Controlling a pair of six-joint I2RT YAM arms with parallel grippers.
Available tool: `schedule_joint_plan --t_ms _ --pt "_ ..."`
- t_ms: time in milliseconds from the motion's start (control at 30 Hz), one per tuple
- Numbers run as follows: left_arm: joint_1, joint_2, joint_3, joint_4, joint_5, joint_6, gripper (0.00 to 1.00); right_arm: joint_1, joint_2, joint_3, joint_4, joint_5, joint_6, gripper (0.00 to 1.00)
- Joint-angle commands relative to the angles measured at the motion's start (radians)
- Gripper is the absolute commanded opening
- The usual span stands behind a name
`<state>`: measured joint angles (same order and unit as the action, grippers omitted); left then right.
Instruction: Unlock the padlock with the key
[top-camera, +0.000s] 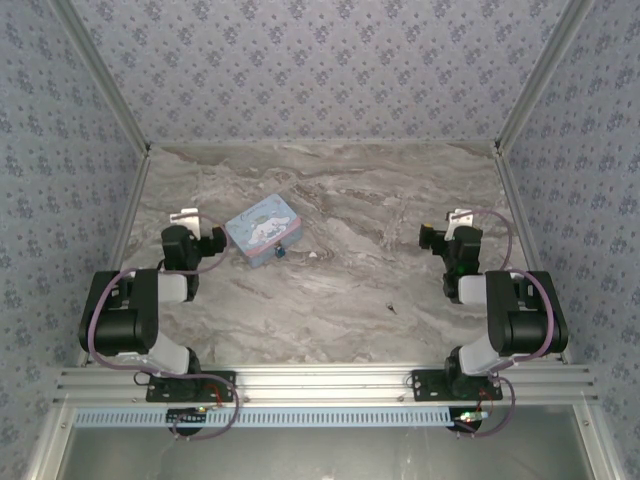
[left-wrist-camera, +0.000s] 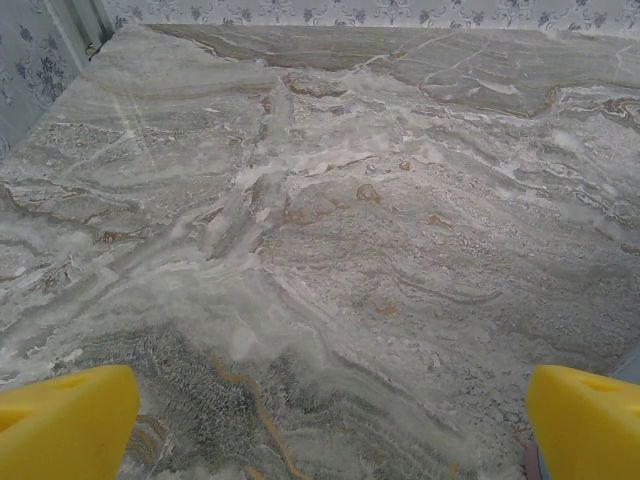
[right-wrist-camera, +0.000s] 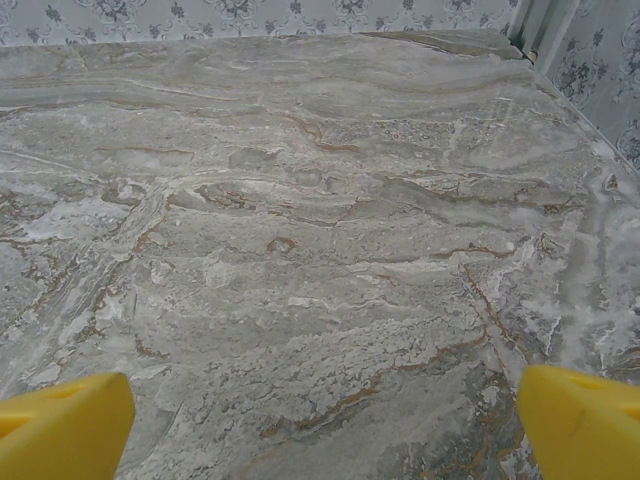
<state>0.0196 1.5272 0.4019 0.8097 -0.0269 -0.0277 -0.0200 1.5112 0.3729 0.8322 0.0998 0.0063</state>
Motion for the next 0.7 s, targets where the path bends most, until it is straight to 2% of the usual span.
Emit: schedule_joint_plan --t_ms 0,167,300,433,533,667 --pt "0.003 0.006 0.012 0.000 -0.009 -0.002 0.99 -0.005 0.010 0.012 -0.022 -0.003 -0.011 1.00" --pt "0.002 -0.052 0.007 -0.030 -0.059 -0.022 1.00 -0.016 -0.015 0.035 -0.080 -0.022 -0.005 1.00" --pt "0.002 -0.175 0.037 -0.184 -0.091 -0.029 0.99 -0.019 -0.036 0.048 -0.121 0.021 0.015 1.00" --pt "0.002 -0.292 0.066 -0.300 -0.106 -0.028 0.99 -0.038 -0.103 0.116 -0.306 0.019 0.044 1.00" --pt "0.002 -0.380 0.115 -0.449 -0.103 -0.061 0.99 -0.043 -0.178 0.122 -0.382 0.001 0.062 1.00" --pt "0.003 -0.449 0.238 -0.732 -0.102 -0.205 0.99 -0.038 -0.279 0.179 -0.607 -0.014 0.156 1.00"
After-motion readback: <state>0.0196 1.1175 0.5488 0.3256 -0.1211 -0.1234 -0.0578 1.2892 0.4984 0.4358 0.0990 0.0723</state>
